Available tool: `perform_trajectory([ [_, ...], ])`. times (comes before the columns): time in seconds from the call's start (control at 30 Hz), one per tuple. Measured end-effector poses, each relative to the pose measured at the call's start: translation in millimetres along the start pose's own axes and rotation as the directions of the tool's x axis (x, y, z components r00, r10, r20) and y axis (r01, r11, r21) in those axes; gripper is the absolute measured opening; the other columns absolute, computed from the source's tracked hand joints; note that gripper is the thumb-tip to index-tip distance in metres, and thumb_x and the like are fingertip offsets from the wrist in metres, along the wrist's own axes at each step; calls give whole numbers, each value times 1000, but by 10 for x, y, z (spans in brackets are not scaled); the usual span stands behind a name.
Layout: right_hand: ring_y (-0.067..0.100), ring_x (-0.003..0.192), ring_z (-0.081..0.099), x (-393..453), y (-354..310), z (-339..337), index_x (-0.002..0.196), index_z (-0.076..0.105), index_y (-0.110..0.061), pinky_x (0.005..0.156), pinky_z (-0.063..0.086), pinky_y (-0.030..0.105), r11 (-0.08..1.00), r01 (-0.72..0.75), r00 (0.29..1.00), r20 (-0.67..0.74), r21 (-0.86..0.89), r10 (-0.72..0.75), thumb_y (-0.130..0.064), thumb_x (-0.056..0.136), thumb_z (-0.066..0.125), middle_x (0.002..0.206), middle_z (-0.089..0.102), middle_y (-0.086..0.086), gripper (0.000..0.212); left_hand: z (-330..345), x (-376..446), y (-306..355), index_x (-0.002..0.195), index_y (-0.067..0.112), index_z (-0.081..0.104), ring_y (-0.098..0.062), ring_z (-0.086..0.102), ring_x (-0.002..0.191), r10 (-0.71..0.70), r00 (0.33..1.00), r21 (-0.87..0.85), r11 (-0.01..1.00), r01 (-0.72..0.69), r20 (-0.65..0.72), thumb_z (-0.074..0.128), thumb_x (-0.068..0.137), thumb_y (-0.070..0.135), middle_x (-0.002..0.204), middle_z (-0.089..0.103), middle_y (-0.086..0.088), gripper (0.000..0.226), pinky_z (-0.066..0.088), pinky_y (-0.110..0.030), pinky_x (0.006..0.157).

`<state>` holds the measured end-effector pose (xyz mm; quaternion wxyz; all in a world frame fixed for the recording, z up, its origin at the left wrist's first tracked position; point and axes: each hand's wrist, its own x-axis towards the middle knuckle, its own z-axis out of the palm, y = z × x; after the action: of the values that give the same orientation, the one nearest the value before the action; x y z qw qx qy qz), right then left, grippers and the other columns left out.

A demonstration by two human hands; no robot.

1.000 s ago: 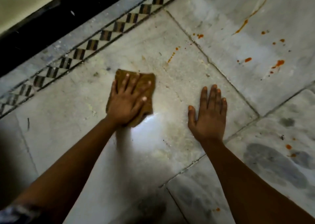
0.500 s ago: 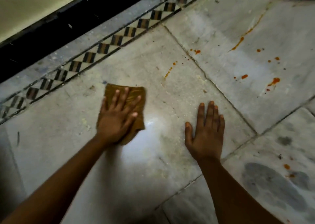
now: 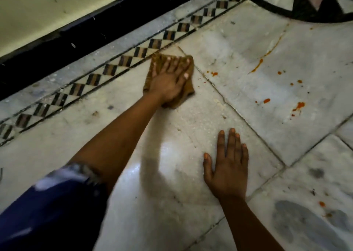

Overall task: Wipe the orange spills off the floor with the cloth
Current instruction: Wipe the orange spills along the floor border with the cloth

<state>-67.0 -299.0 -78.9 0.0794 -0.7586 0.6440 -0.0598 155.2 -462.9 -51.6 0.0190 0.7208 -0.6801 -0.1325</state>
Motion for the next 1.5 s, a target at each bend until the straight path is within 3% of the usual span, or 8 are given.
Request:
perform_trajectory([
  [0.1,32,140,24,2,-3,-6,146,28,-8,113,17,46,1000,0,1000,10,9,0,-45,88,31,153,23,19,69,103,-390,-275,148,39,6,-19,-1,146,84,996,44,996,-82,-42,12,94,49,159,3,5,55,-2,-49,115],
  [0.23,31,142,21,3,-4,-12,147,26,-9,114,15,46,1000,-6,1000,21,15,6,-46,88,30,154,21,18,70,2,51,-430,149,36,10,-19,-1,146,-233,967,-19,972,233,-99,16,101,44,159,5,5,50,-4,-51,115],
  [0.33,32,141,24,5,-13,-19,146,29,-8,113,15,46,1000,-9,1000,12,12,9,-45,88,32,153,24,19,69,-149,553,-187,149,37,9,-22,-3,146,-323,946,-112,941,319,-20,14,101,44,160,1,4,49,-7,-56,113],
  [0.63,32,140,25,-1,-15,-46,145,31,-9,114,16,45,999,-16,1000,19,45,15,-45,86,35,153,25,18,69,287,-798,524,147,41,17,-27,15,143,29,999,52,998,-27,-41,12,88,62,157,20,-1,62,8,-56,109],
  [0.9,31,141,23,-1,-11,-25,146,30,-9,114,14,44,999,-19,1000,13,50,18,-45,87,34,153,24,17,69,216,113,607,150,31,7,-23,0,146,-185,979,15,982,187,-91,16,99,50,160,5,0,55,-7,-58,112],
  [1.1,31,141,24,11,-8,-34,145,32,-9,114,14,44,999,-23,999,26,49,21,-47,87,34,153,25,17,69,491,-869,815,149,32,17,-21,9,146,37,992,59,998,-30,-123,11,94,49,158,16,1,58,-5,-53,112],
  [1.3,31,141,24,7,-8,-14,145,31,-8,114,13,44,997,-23,1000,4,76,23,-46,87,33,153,25,18,69,398,-480,825,147,34,23,-20,9,146,18,994,54,998,-12,-112,13,92,46,157,20,3,57,-4,-54,113],
  [1.5,31,140,24,-5,-8,-18,144,34,-7,114,13,43,997,-18,1000,-5,75,19,-46,88,34,152,27,18,68,366,-614,569,146,37,26,-21,16,144,359,933,118,927,-356,-12,10,90,51,155,25,4,59,-2,-53,113],
])
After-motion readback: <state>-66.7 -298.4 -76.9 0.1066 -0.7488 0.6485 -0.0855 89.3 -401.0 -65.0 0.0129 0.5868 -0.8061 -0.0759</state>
